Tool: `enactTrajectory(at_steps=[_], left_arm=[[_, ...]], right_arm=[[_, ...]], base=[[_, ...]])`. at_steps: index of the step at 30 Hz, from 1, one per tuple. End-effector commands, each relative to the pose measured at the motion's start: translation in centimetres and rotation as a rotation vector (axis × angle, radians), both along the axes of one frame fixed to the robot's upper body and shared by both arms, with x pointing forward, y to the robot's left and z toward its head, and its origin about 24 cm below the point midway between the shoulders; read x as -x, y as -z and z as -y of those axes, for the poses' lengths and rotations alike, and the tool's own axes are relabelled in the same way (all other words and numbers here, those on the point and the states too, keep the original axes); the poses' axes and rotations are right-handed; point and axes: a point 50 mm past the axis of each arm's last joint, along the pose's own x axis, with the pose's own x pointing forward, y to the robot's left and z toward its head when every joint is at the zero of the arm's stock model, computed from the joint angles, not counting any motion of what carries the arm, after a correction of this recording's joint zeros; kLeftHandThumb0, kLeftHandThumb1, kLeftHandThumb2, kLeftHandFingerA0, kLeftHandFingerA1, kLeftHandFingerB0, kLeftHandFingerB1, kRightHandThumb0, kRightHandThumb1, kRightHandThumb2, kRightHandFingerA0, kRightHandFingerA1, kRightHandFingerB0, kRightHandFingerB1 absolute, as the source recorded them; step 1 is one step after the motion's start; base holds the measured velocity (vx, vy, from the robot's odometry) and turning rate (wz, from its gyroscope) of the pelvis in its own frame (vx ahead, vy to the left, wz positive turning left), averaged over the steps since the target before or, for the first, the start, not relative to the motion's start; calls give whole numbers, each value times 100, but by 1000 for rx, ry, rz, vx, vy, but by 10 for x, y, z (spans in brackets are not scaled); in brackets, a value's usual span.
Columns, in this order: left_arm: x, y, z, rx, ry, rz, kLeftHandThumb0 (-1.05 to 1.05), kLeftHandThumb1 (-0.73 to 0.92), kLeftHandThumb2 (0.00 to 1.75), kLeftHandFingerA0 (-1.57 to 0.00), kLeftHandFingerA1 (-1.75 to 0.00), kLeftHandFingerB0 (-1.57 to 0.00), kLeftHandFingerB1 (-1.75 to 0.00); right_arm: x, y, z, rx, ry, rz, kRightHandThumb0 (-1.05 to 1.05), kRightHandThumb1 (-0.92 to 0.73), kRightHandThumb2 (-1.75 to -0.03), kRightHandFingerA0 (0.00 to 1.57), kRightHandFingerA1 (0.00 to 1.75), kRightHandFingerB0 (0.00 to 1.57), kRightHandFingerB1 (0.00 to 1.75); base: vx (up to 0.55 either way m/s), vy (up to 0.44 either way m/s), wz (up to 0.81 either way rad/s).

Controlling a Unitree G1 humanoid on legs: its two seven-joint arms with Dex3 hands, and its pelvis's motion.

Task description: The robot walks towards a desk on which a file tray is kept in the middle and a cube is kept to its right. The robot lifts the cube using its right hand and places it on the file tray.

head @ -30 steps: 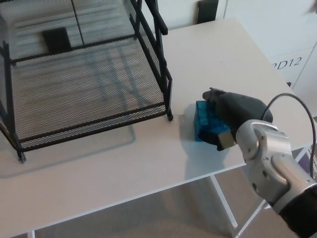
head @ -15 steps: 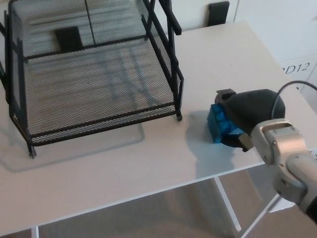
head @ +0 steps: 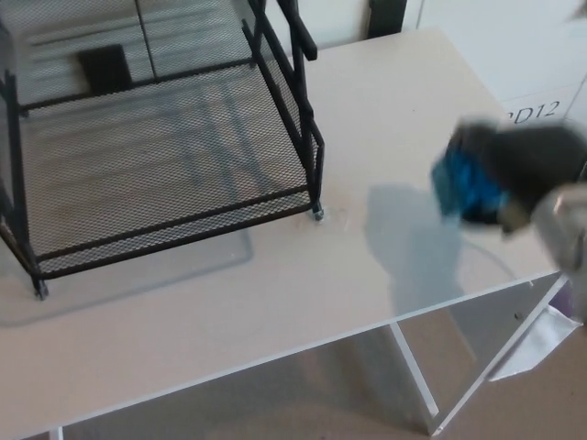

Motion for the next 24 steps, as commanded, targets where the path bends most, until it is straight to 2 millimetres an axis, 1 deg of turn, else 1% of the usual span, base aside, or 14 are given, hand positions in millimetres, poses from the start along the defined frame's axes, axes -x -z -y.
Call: enactTrajectory(at_steps=[1, 3, 5, 6, 7, 11, 12, 15, 17, 18, 20, 22, 23, 24], left_arm=[[-3, -7, -5, -11, 37, 28, -78, 92, 73, -42, -49, -28, -39], [-5, -4, -3, -4, 28, 24, -78, 92, 73, -42, -48, -27, -38], [-10, -2, -1, -13, 32, 23, -78, 92, 74, -44, -48, -28, -38], [-11, -2, -1, -14, 14, 23, -76, 92, 73, -45, -47, -29, -38], [-11, -2, -1, -14, 23, 18, -75, 92, 74, -45, -47, -28, -38], [-11, -3, -3, -20, 33, 18, -75, 92, 74, -44, -45, -31, -37], [-10, -4, -3, -19, 45, 20, -75, 92, 73, -43, -48, -30, -39], [-9, -4, -2, -17, 53, 12, -77, 92, 74, -44, -48, -29, -39], [-9, -3, -2, -15, 52, 13, -77, 92, 74, -44, -48, -29, -39], [-9, -3, -1, -16, 43, 11, -75, 92, 73, -44, -46, -30, -37], [-10, -3, -1, -17, 43, 13, -75, 92, 73, -44, -46, -30, -37], [-12, -2, 0, -4, 32, 24, -76, 92, 72, -44, -49, -29, -38], [-13, -2, 0, -6, 35, 23, -76, 92, 72, -44, -49, -29, -38], [-14, -2, -1, -5, 37, 19, -75, 92, 73, -43, -47, -28, -38]], right_arm=[[-15, -80, -1, -103, -37, 132, -26, -70, -67, 81, 163, 74, 115], [-19, -108, -4, -144, -40, 170, -27, -68, -71, 78, 171, 70, 137], [-22, -134, -7, -192, -66, 225, -30, -67, -75, 79, 171, 76, 127], [-22, -154, -14, -199, -87, 287, -24, -64, -80, 97, 166, 76, 135], [-21, -161, -18, -216, -93, 292, -27, -67, -81, 81, 173, 72, 138], [-19, -181, -33, -252, -101, 326, -31, -67, -69, 79, 175, 75, 125], [-18, -189, -46, -312, -139, 366, -24, -65, -81, 84, 175, 76, 129], [-15, -197, -76, -387, -193, 363, -29, -65, -83, 88, 161, 82, 109], [-14, -197, -86, -392, -208, 363, -29, -65, -83, 88, 161, 82, 109], [-11, -193, -105, -377, -282, 316, -25, -64, -93, 88, 160, 79, 126], [-11, -194, -107, -377, -288, 312, -25, -64, -93, 88, 160, 79, 126], [-6, -184, -136, -299, -367, 237, -24, -65, -83, 82, 167, 77, 120], [-5, -180, -143, -295, -402, 214, -33, -62, -64, 82, 163, 82, 86], [-4, -169, -158, -265, -435, 161, -30, -64, -62, 79, 164, 85, 83]], base=[[0, 0, 0], [0, 0, 0], [0, 0, 0], [0, 0, 0], [0, 0, 0], [0, 0, 0], [0, 0, 0], [0, 0, 0], [0, 0, 0], [0, 0, 0], [0, 0, 0], [0, 0, 0], [0, 0, 0], [0, 0, 0]])
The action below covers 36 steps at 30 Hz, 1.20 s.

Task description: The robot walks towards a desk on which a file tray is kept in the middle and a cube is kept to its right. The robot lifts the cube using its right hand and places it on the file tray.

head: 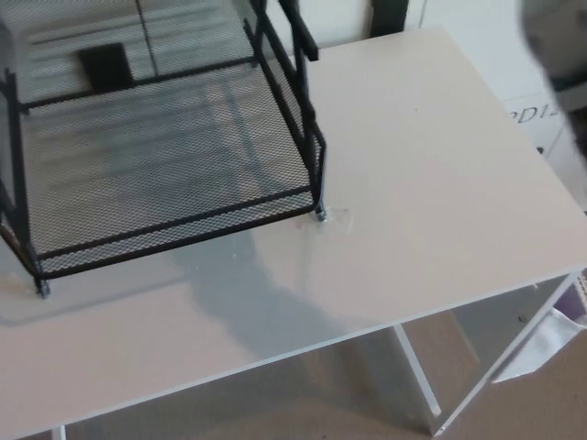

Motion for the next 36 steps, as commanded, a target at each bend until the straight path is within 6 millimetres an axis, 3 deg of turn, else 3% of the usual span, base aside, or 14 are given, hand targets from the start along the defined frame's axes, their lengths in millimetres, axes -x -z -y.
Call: enactTrajectory(at_steps=[1, 7, 10, 11, 14, 21, 26, 27, 30, 32, 33, 34, 35, 36], left_arm=[[-3, -3, -3, -12, 27, -5, -75, 92, 74, -42, -46, -28, -36], [-4, 0, 1, -3, 33, -6, -75, 92, 74, -42, -46, -30, -37], [-4, 0, 2, -3, 41, 1, -77, 91, 73, -42, -49, -28, -39], [-3, 0, 2, -3, 44, 0, -78, 91, 74, -41, -49, -27, -38], [-4, 0, 3, -5, 51, 6, -76, 92, 75, -41, -47, -27, -37], [-3, 1, 3, -3, 26, 4, -77, 92, 72, -43, -49, -30, -39], [-1, 3, 4, -19, 42, -13, -75, 92, 74, -45, -47, -31, -37], [0, 3, 4, -12, 33, -16, -76, 92, 73, -44, -49, -31, -39], [0, 3, 4, -15, 34, -18, -75, 92, 73, -44, -49, -30, -39], [0, 4, 4, -5, 21, -16, -75, 92, 73, -43, -49, -29, -39], [-1, 5, 4, -7, -3, -18, -74, 92, 71, -45, -48, -31, -39], [-1, 5, 5, -7, -1, -17, -74, 92, 72, -44, -49, -30, -39], [-1, 4, 5, -9, 35, -11, -76, 92, 73, -44, -49, -30, -39], [-1, 3, 5, -16, 48, -16, -75, 92, 75, -43, -46, -30, -37]], right_arm=[[5, 21, -43, 115, -119, -132, -32, -58, -61, 80, 154, 90, 67], [13, 60, -74, 149, -247, -325, -27, -59, -61, 83, 114, 88, 74], [19, 83, -85, 201, -270, -371, -30, -58, -60, 87, 135, 90, 75], [20, 99, -89, 208, -292, -420, -19, -58, -78, 88, 148, 86, 97], [21, 109, -87, 213, -290, -439, -18, -54, -72, 92, 122, 95, 82], [23, 155, -72, 333, -251, -547, -28, -59, -68, 82, 148, 87, 84], [24, 173, -60, 368, -227, -607, -27, -60, -75, 85, 139, 88, 81], [23, 175, -57, 362, -226, -613, -28, -64, -70, 79, 118, 83, 74], [23, 176, -54, 364, -222, -558, -30, -70, -65, 66, 128, 62, 55], [23, 178, -52, 366, -201, -505, -37, -70, -61, 48, 102, 43, 44], [22, 176, -51, 374, -190, -508, -43, -68, -62, 11, 56, 24, 33], [21, 172, -51, 397, -175, -494, -52, -55, -81, 0, 16, 7, 38], [19, 165, -53, 395, -151, -472, -64, -55, -74, 0, 0, 1, 10], [19, 162, -55, 362, -144, -443, -78, -36, -65, 0, 11, 0, 4]], base=[[0, 0, 0], [0, 0, 0], [0, 0, 0], [0, 0, 0], [0, 0, 0], [0, 0, 0], [0, 0, 0], [0, 0, 0], [0, 0, 0], [0, 0, 0], [0, 0, 0], [0, 0, 0], [0, 0, 0], [0, 0, 0]])
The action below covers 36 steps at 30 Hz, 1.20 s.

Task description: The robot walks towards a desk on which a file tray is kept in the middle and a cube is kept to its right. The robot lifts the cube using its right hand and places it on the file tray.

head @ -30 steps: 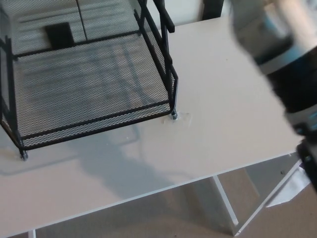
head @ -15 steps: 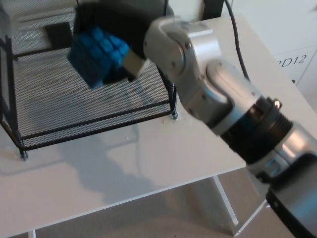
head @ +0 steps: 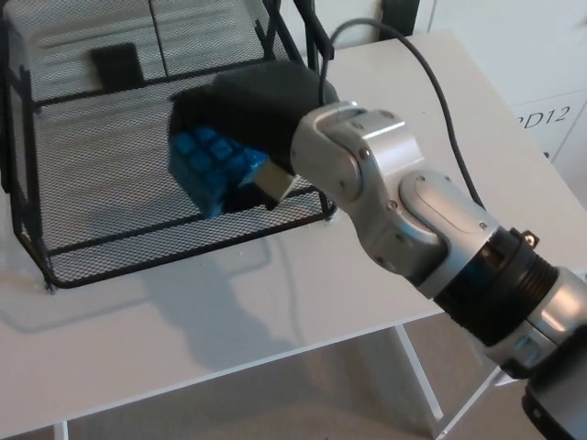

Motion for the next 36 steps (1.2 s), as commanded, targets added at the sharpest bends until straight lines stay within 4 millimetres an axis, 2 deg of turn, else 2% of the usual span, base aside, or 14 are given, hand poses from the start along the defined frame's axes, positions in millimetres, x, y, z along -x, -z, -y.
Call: enactTrajectory(at_steps=[1, 5, 6, 10, 15, 18, 20, 24, 28, 29, 30, 32, 34, 36], left_arm=[[0, -2, -1, -23, 35, -4, -75, 92, 75, -43, -46, -30, -37], [2, -2, -2, -16, 25, -7, -74, 92, 74, -42, -46, -30, -37], [3, -2, -2, -14, 25, -4, -75, 92, 74, -42, -46, -30, -37], [4, 0, 0, -12, 19, -9, -77, 92, 73, -45, -47, -31, -38], [6, 1, 0, -5, 7, -19, -77, 92, 72, -44, -48, -29, -38], [7, 3, 1, -6, -19, -27, -76, 92, 70, -45, -49, -31, -38], [8, 2, 0, -11, -10, -30, -77, 92, 72, -46, -50, -31, -39], [8, 0, -2, -13, 12, -31, -75, 92, 73, -43, -49, -30, -39], [5, 2, 0, -12, 0, -26, -76, 92, 72, -44, -46, -30, -36], [5, 2, 0, -16, 14, -26, -78, 92, 72, -46, -48, -32, -38], [5, 1, 0, -12, 16, -22, -77, 92, 72, -45, -45, -31, -36], [6, 1, 0, -7, 8, -26, -77, 92, 71, -44, -45, -31, -36], [7, 0, -1, -4, 11, -30, -79, 92, 72, -45, -49, -31, -39], [7, 0, -1, -7, 13, -28, -78, 92, 72, -46, -49, -31, -39]], right_arm=[[-7, 1, 11, 34, 88, 58, -78, -36, -65, 0, 11, 0, 4], [-7, -17, 4, -8, 69, 116, -72, -44, -64, 0, 0, 0, 0], [-7, -23, 2, -12, 66, 147, -88, -50, -78, 0, 21, 0, 0], [-10, -61, 1, -37, 25, 319, -91, -54, -85, 0, 22, 0, 0], [-8, -96, 3, -160, 15, 295, -81, -50, -79, 0, 18, 0, 4], [0, -149, 27, -235, -1, 419, -97, -54, -84, 0, 16, 0, 0], [3, -161, 32, -273, 9, 413, -99, -54, -81, 0, 14, 0, 0], [14, -218, 94, -536, 107, 466, -101, -56, -81, 0, 12, 0, 0], [23, -239, 138, -696, 117, 497, -92, -52, -81, 0, 14, 5, 0], [34, -248, 183, -721, 226, 543, -93, -55, -82, 0, 9, 0, 0], [44, -251, 213, -728, 300, 582, -89, -53, -82, 0, 10, 4, 1], [49, -250, 228, -722, 327, 591, -87, -53, -81, 0, 10, 0, 0], [63, -237, 281, -768, 445, 619, -66, -59, -80, 0, 0, 4, 20], [84, -219, 325, -759, 590, 638, -80, -52, -80, 0, 8, 0, 13]], base=[[0, 0, 0], [0, 0, 0], [0, 0, 0], [0, 0, 0], [0, 0, 0], [0, 0, 0], [0, 0, 0], [0, 0, 0], [0, 0, 0], [0, 0, 0], [0, 0, 0], [0, 0, 0], [0, 0, 0], [0, 0, 0]])
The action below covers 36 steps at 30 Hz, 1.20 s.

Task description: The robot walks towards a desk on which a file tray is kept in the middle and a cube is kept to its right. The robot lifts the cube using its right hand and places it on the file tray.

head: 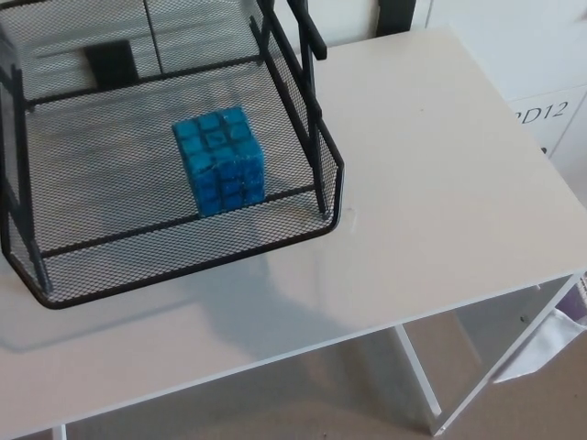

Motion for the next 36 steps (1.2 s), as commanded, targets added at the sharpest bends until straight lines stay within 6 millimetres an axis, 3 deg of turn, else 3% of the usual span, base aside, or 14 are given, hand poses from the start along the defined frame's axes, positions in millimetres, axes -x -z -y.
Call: enactTrajectory(at_steps=[1, 3, 7, 14, 17, 19, 20, 23, 24, 25, 26, 27, 35, 36], left_arm=[[5, -3, -4, -13, 10, -10, -77, 92, 72, -45, -49, -31, -39], [5, -2, -3, -8, 4, -11, -76, 92, 72, -45, -47, -31, -37], [5, -2, -3, -12, 19, -8, -77, 92, 72, -44, -47, -30, -37], [7, -4, -6, -9, -32, 1, -75, 92, 74, -44, -44, -29, -36], [7, -6, -9, -13, -40, 5, -75, 92, 74, -44, -44, -29, -36], [-1, -13, -16, -12, -59, 43, -77, 92, 74, -43, -44, -28, -37], [-3, -14, -17, -16, -58, 50, -76, 92, 75, -42, -43, -29, -36], [-11, -16, -18, -14, -48, 73, -79, 92, 74, -43, -46, -28, -38], [-12, -16, -18, -16, -45, 70, -79, 92, 74, -43, -46, -28, -37], [-12, -16, -17, -19, -40, 70, -79, 92, 74, -43, -46, -28, -37], [-12, -16, -17, -12, -26, 78, -80, 92, 75, -43, -47, -29, -38], [-13, -15, -16, -21, -18, 72, -77, 92, 75, -42, -45, -30, -37], [-11, -16, -18, -37, -4, 40, -78, 92, 76, -43, -45, -28, -36], [-11, -16, -19, -36, -16, 41, -78, 92, 75, -43, -44, -29, -36]], right_arm=[[70, 13, 164, -283, 252, -2, -75, -50, -80, 0, 12, 2, 15], [84, 33, 190, -334, 319, -17, -72, -45, -78, 0, 13, 3, 19], [122, 114, 268, -560, 482, -159, -66, -44, -81, 0, 20, 3, 36], [185, 230, 320, -721, 756, -377, -78, -46, -84, 0, 25, 7, 38], [191, 248, 324, -723, 788, -410, -78, -46, -84, 0, 25, 7, 38], [210, 285, 329, -771, 869, -534, -68, -42, -86, 0, 34, 5, 39], [212, 291, 329, -769, 876, -552, -63, -61, -59, 0, 41, 7, 34], [226, 318, 330, -763, 938, -622, -63, -58, -58, 2, 49, 8, 36], [233, 327, 329, -747, 957, -665, -65, -39, -84, 2, 53, 0, 44], [237, 331, 328, -727, 968, -695, -65, -39, -84, 2, 53, 0, 44], [242, 338, 326, -763, 955, -707, -64, -57, -59, 3, 47, 9, 33], [252, 355, 323, -727, 1004, -791, -68, -39, -83, 5, 53, 0, 44], [279, 397, 307, -706, 997, -1086, -71, -43, -83, 5, 52, 4, 30], [281, 399, 306, -711, 999, -1138, -69, -57, -58, 39, 66, 4, 33]], base=[[0, 0, 0], [0, 0, 0], [0, 0, 0], [0, 0, 0], [0, 0, 0], [0, 0, 0], [0, 0, 0], [0, 0, 0], [0, 0, 0], [0, 0, 0], [0, 0, 0], [0, 0, 0], [0, 0, 0], [0, 0, 0]])
